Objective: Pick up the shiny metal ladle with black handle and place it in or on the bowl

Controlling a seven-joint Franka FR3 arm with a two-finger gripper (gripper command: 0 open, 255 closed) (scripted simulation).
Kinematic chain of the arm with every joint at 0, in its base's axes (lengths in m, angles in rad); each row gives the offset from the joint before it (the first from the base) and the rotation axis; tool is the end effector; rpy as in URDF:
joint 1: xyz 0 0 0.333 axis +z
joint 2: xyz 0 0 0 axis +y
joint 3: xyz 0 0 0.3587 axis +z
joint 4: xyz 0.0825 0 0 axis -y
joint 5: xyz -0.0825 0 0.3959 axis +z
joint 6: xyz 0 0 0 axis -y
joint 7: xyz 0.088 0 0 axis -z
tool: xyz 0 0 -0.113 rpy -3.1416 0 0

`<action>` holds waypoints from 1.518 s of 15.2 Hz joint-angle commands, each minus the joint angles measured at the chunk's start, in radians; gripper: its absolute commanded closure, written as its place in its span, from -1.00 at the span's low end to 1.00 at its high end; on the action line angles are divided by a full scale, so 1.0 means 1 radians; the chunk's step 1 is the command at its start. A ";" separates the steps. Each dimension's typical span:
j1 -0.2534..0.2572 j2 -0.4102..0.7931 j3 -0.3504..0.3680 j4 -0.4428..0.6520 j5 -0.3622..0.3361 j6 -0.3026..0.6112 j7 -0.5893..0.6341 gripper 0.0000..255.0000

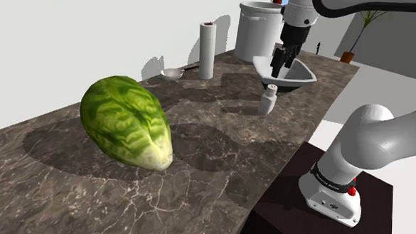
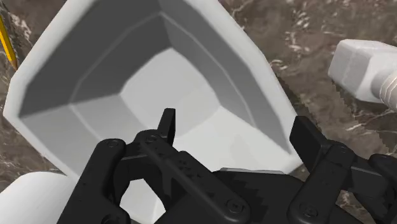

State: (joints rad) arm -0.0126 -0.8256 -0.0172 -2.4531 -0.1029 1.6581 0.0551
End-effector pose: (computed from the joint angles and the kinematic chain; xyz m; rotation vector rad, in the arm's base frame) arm 0.2833 -0.0209 0.5869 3.0497 -0.1101 0.0488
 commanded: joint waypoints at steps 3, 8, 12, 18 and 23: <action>0.021 0.076 -0.037 0.041 -0.029 0.038 -0.101 -1.00; 0.081 0.273 -0.114 0.165 -0.072 0.119 -0.346 -1.00; 0.129 0.429 -0.157 0.284 -0.079 0.165 -0.539 -1.00; 0.189 0.656 -0.188 0.481 -0.054 0.203 -0.822 -1.00; 0.221 0.831 -0.180 0.654 -0.023 0.209 -1.043 -1.00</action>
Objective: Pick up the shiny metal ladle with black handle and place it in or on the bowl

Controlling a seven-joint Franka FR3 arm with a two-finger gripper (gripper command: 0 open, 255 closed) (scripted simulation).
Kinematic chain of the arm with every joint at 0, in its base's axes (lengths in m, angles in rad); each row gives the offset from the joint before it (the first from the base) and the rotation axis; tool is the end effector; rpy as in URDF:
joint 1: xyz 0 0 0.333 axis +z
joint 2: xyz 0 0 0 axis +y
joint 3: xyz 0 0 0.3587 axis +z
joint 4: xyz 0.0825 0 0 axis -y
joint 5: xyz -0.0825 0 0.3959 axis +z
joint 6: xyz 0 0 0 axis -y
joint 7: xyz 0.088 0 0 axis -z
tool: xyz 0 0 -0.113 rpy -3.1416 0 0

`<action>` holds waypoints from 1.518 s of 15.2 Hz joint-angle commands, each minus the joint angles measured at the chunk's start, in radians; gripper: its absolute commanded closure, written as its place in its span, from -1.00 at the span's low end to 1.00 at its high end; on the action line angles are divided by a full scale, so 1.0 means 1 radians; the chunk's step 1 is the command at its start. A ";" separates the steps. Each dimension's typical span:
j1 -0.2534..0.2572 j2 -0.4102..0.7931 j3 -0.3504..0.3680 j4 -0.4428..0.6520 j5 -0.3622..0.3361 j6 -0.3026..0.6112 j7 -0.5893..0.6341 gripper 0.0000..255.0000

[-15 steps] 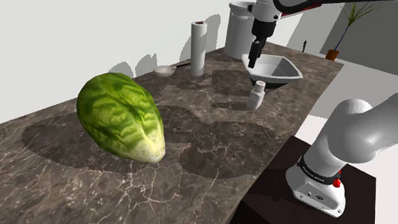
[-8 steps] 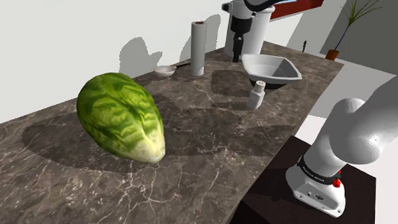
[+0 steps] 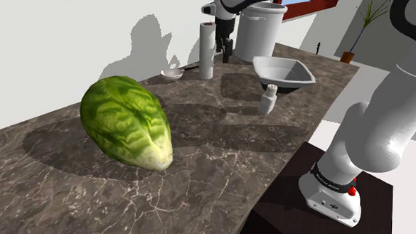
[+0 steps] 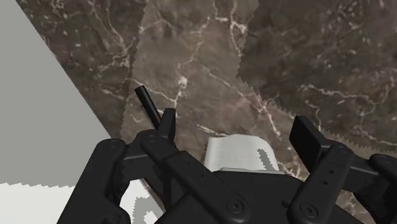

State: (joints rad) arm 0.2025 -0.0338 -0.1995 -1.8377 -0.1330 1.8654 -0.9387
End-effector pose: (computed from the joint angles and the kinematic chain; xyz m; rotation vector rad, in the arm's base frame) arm 0.5697 -0.0108 0.5760 2.6544 1.4097 -0.0008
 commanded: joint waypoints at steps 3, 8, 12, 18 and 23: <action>0.019 0.136 0.021 0.143 0.023 -0.004 -0.172 -1.00; 0.040 0.283 0.065 0.313 0.035 -0.024 -0.359 -1.00; 0.043 0.315 0.076 0.324 0.034 -0.003 -0.397 -1.00; 0.039 0.327 0.075 0.267 0.035 0.067 -0.396 -1.00; 0.039 0.327 0.075 0.267 0.035 0.067 -0.397 -1.00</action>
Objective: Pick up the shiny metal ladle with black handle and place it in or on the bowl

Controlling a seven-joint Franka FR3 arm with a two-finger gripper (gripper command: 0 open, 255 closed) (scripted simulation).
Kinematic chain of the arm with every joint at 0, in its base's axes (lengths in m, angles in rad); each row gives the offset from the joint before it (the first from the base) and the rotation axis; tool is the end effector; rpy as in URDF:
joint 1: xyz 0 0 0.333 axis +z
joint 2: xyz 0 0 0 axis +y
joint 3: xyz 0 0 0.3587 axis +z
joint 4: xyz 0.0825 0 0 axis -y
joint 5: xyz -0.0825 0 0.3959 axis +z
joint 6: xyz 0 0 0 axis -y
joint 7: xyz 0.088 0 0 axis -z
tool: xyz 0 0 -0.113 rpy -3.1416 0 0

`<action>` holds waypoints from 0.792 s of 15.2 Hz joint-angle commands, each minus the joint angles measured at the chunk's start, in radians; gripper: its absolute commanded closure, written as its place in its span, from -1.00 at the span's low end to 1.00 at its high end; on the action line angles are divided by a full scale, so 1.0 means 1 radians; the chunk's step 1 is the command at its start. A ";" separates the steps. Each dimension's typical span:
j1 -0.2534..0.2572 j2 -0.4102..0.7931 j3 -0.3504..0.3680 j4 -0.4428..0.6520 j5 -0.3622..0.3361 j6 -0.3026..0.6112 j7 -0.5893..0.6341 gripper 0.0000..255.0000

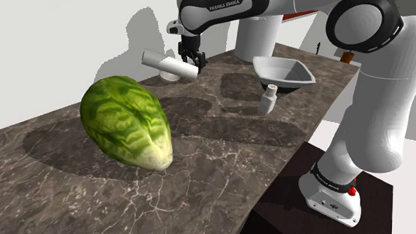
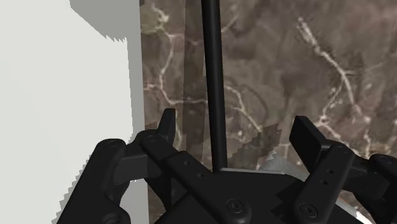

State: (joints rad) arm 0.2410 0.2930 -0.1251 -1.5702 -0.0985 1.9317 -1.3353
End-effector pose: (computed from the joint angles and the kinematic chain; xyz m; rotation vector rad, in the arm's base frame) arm 0.6758 0.0814 0.5127 2.2025 2.0300 -0.0244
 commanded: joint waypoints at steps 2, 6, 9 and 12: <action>0.000 0.000 0.000 0.000 0.000 0.000 0.000 -1.00; 0.000 0.000 0.000 -0.001 0.000 0.001 0.000 1.00; 0.000 0.000 0.000 -0.002 0.000 0.002 0.000 1.00; 0.000 0.000 0.000 0.000 0.000 0.000 0.000 1.00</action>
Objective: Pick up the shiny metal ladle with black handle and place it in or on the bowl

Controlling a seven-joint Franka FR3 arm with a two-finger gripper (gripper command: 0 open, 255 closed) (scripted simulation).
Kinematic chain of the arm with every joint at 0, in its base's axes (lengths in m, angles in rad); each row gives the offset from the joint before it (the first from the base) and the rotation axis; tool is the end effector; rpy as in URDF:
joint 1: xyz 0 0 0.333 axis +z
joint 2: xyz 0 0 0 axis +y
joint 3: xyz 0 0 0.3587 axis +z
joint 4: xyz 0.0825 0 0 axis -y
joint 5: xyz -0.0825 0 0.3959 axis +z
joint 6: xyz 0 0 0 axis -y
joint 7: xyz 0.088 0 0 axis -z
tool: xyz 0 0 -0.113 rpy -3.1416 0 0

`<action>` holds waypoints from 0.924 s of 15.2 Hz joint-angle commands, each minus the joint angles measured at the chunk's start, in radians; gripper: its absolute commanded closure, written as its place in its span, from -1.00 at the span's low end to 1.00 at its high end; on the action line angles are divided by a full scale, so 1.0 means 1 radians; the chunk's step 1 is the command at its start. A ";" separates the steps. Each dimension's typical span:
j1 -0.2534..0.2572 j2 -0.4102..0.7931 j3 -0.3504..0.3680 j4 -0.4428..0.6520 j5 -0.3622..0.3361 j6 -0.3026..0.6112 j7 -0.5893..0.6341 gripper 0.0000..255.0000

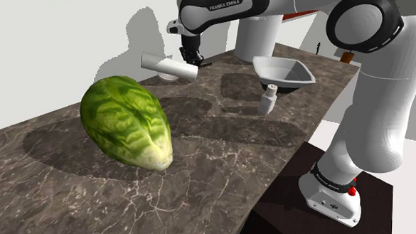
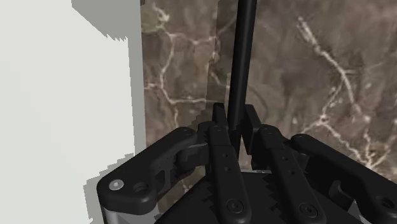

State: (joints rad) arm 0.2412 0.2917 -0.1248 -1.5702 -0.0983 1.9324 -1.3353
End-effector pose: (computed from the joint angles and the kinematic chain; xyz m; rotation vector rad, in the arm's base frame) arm 0.6756 0.0817 0.5137 2.2015 2.0299 -0.0215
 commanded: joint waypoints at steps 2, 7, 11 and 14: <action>0.000 -0.001 0.000 0.023 0.001 -0.026 -0.003 1.00; 0.000 -0.003 0.000 0.087 0.002 -0.092 -0.010 1.00; -0.001 0.000 -0.001 0.145 0.004 -0.147 -0.016 1.00; -0.002 0.005 -0.001 0.193 0.006 -0.189 -0.021 1.00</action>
State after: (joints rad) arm 0.2390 0.2963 -0.1258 -1.3888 -0.0928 1.7551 -1.3558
